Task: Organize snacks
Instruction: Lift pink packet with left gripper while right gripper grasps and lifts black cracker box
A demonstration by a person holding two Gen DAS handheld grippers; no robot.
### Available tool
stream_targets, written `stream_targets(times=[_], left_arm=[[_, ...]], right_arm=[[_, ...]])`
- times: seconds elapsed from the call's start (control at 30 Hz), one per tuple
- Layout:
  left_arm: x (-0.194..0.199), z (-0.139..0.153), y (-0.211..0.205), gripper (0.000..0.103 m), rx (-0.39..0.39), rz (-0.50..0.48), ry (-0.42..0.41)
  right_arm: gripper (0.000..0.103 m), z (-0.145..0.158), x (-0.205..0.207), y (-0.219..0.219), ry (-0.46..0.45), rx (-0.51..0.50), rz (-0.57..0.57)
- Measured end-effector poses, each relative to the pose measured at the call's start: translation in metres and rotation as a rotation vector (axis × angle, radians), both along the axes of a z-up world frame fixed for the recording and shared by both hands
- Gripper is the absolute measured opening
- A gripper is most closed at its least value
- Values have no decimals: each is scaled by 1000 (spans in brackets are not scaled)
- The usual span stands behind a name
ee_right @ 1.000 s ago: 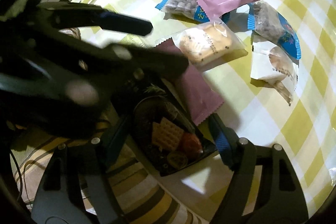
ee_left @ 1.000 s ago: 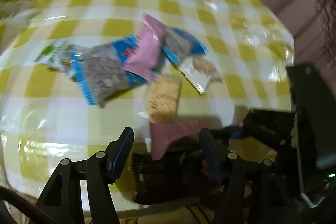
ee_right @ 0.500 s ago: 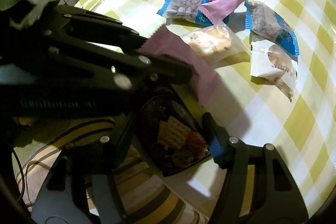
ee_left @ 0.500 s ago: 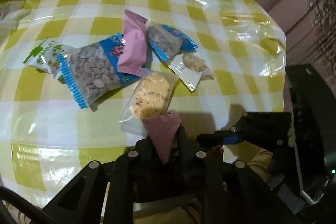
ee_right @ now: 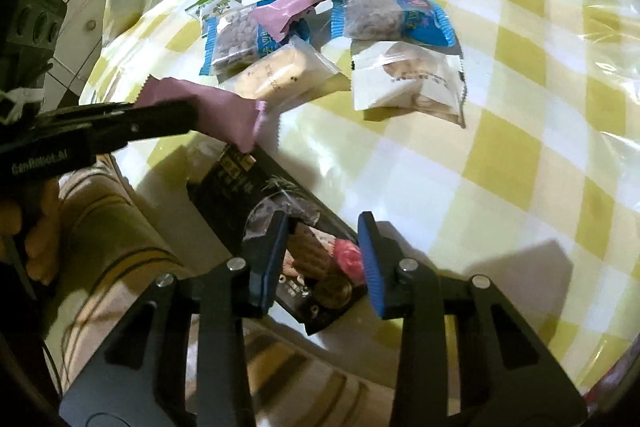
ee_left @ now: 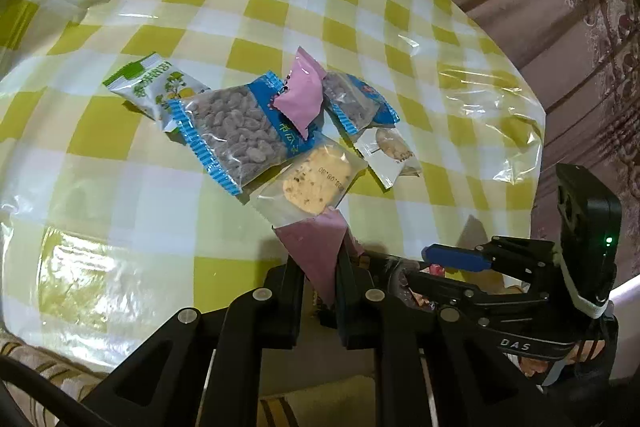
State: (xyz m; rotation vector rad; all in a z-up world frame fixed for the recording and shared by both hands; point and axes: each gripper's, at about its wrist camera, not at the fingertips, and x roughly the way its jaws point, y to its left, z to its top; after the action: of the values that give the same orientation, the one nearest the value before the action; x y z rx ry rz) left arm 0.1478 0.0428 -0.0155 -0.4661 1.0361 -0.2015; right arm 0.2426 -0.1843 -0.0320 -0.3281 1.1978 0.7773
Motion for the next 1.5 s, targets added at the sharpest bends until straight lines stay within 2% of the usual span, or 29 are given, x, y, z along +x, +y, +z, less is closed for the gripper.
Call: stream_targets(times=[0.03,0.1,0.13,0.17,0.33,0.57,0.6,0.63,0.7,0.97,1.13,1.3,1.5], left_arm=[[-1,1,-1,14,2,3,-7],[-6,4,-1,14,3,9,-21],[-8,5,0,14,2,15,-27],[-10,6,0,14,-1,19,-31],[-20,8,6,14,-23,43,-49],[-24,9,8,14,-30,55,-56],[-23,10,8,14,-32,56,-56],[-24,10,8,14,-32,56,-57],[-25,11,8,14,-31,58,-64],[-24,17,1,14,-33,58,-85],[-29,26,-8,14,-50,64,-126],[-34,34,-18,14,-57,56,-144],[-39,47,-48,14,-38,2,-163]], right_arm=[[41,0,-3,-1,-5,14,12],[57,6,-9,-1,-19,34,64],[70,7,-12,2,-33,22,91],[75,7,-17,7,-50,-5,127],[75,-15,-21,29,-37,-116,268],[75,-21,-21,47,-65,-171,301],[71,-20,-21,47,-71,-169,291],[63,-22,-21,51,-85,-172,276],[63,-22,-21,48,-97,-173,249],[62,1,-18,-1,-170,-115,4],[62,14,-23,-32,-212,-95,-114],[62,38,-30,-64,-233,-59,-256],[62,53,-42,-103,-252,-22,-394]])
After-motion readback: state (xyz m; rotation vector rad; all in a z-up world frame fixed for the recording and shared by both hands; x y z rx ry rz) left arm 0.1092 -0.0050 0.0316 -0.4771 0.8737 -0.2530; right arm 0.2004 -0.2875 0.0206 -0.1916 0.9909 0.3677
